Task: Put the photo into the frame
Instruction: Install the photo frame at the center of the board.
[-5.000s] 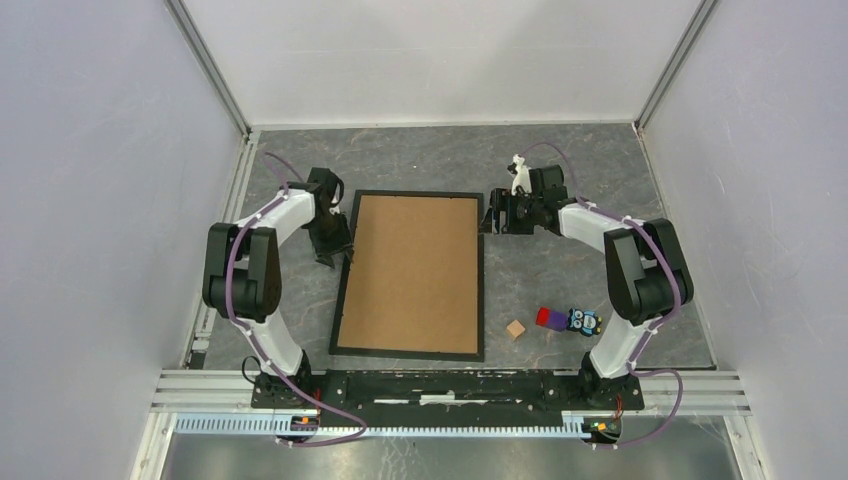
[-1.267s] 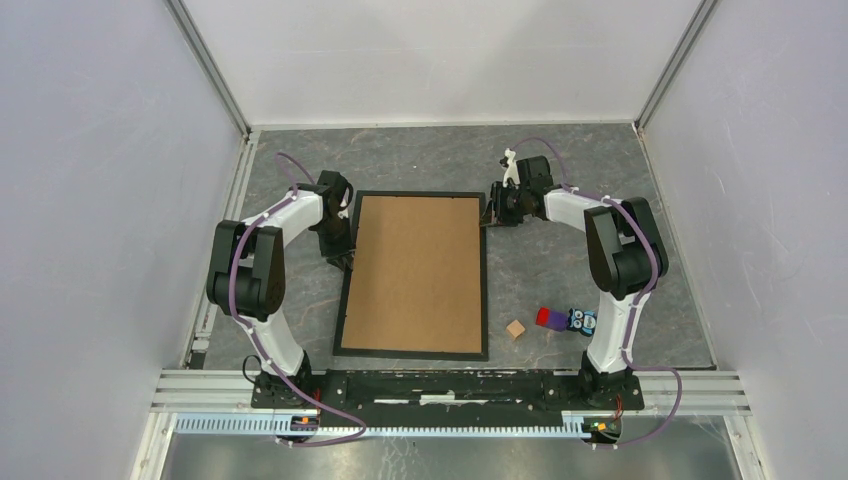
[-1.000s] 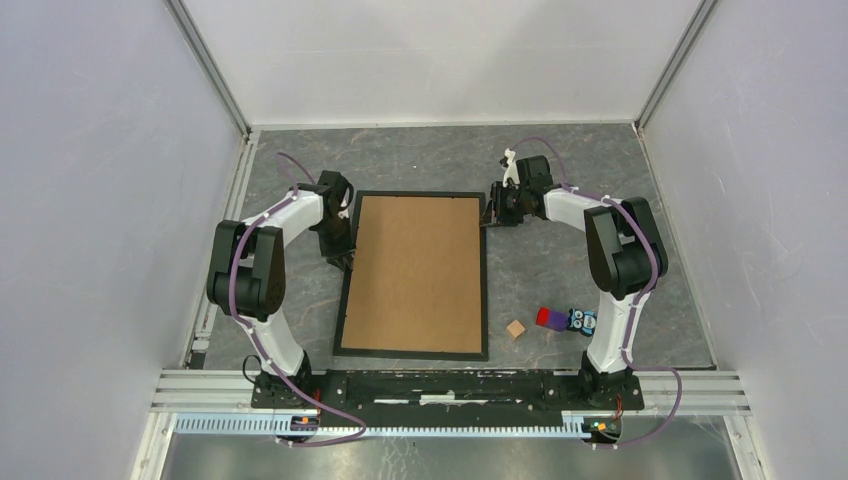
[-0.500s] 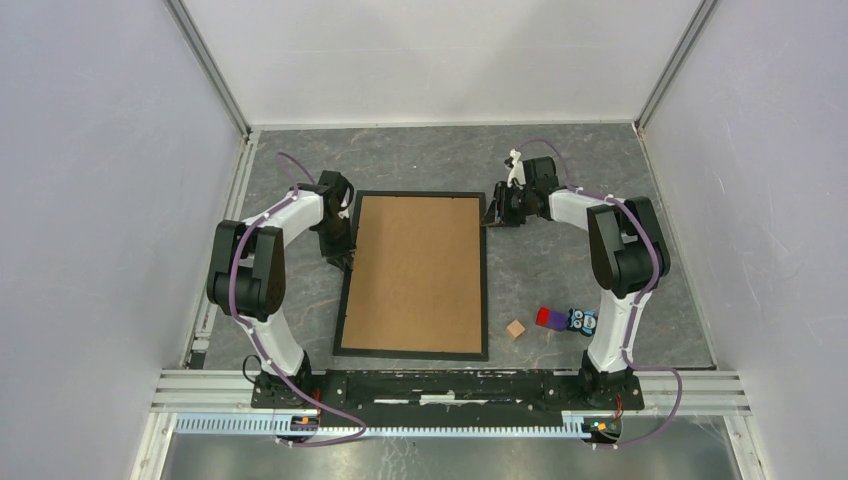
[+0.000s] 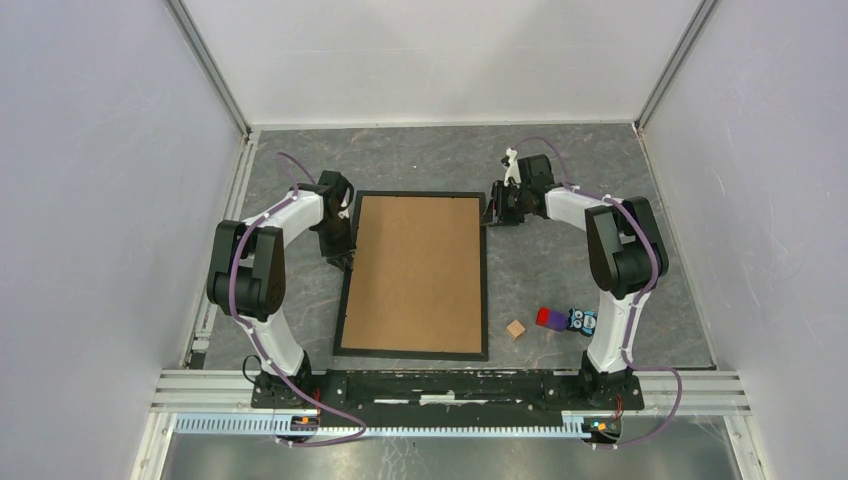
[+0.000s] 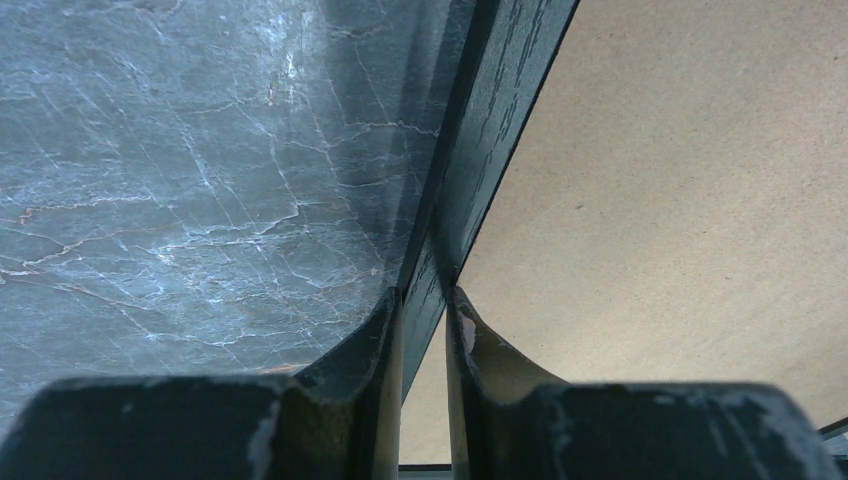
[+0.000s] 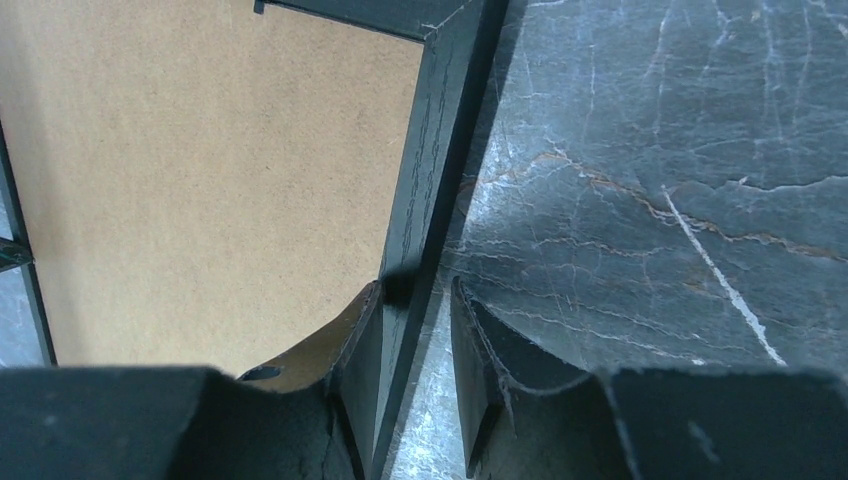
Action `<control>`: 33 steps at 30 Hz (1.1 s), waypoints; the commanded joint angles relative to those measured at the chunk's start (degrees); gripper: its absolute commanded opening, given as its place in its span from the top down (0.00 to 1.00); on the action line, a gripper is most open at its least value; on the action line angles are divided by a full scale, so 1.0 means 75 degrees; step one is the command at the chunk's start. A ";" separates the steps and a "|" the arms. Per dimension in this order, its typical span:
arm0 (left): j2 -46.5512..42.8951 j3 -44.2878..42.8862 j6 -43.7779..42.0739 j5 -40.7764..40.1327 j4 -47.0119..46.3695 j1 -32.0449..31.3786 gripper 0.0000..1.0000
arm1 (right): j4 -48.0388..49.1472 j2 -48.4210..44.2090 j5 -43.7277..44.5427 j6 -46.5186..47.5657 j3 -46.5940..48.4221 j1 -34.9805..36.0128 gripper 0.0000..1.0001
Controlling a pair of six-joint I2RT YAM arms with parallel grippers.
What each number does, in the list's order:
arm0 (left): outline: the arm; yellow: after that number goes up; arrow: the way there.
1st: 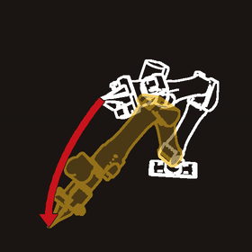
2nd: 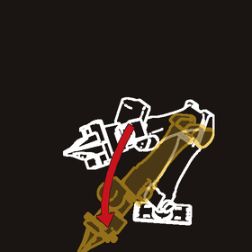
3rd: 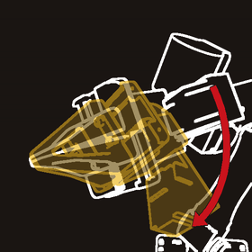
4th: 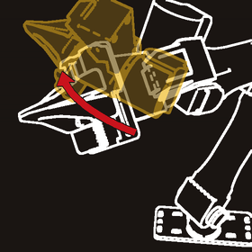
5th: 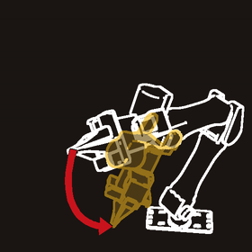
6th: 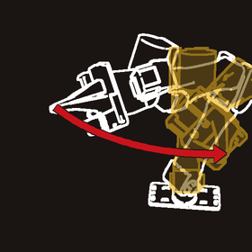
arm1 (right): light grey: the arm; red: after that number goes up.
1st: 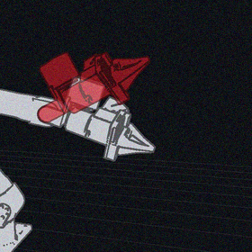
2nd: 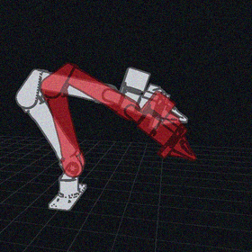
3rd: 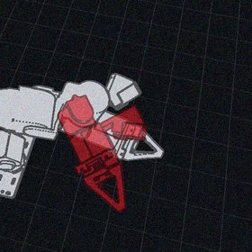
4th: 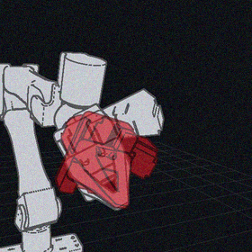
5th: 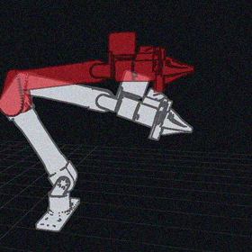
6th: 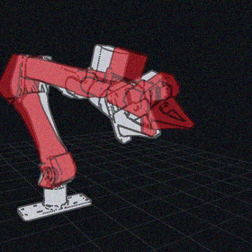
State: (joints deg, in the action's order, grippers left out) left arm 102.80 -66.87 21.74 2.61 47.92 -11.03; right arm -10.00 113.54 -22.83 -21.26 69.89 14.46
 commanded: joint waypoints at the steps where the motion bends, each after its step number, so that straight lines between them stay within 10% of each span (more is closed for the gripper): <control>1: -0.0025 -0.0002 -0.0414 0.0096 0.0004 -0.0112 0.92 | -0.0711 0.0458 0.1138 0.0294 0.0030 0.0166 0.64; 25: -0.0043 -0.0025 -0.0449 -0.0029 0.0056 -0.0173 0.94 | -0.2422 0.2045 0.4372 0.0594 0.1351 0.1395 0.65; 33: -0.0067 -0.0003 -0.0461 -0.0107 0.0064 -0.0194 0.94 | -0.2694 0.1654 0.3619 0.1151 0.2206 0.1764 0.59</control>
State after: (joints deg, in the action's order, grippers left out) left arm 102.80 -66.89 20.25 1.52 48.53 -11.77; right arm -19.44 122.28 5.69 -16.51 88.33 26.72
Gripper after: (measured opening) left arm 0.233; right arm 0.386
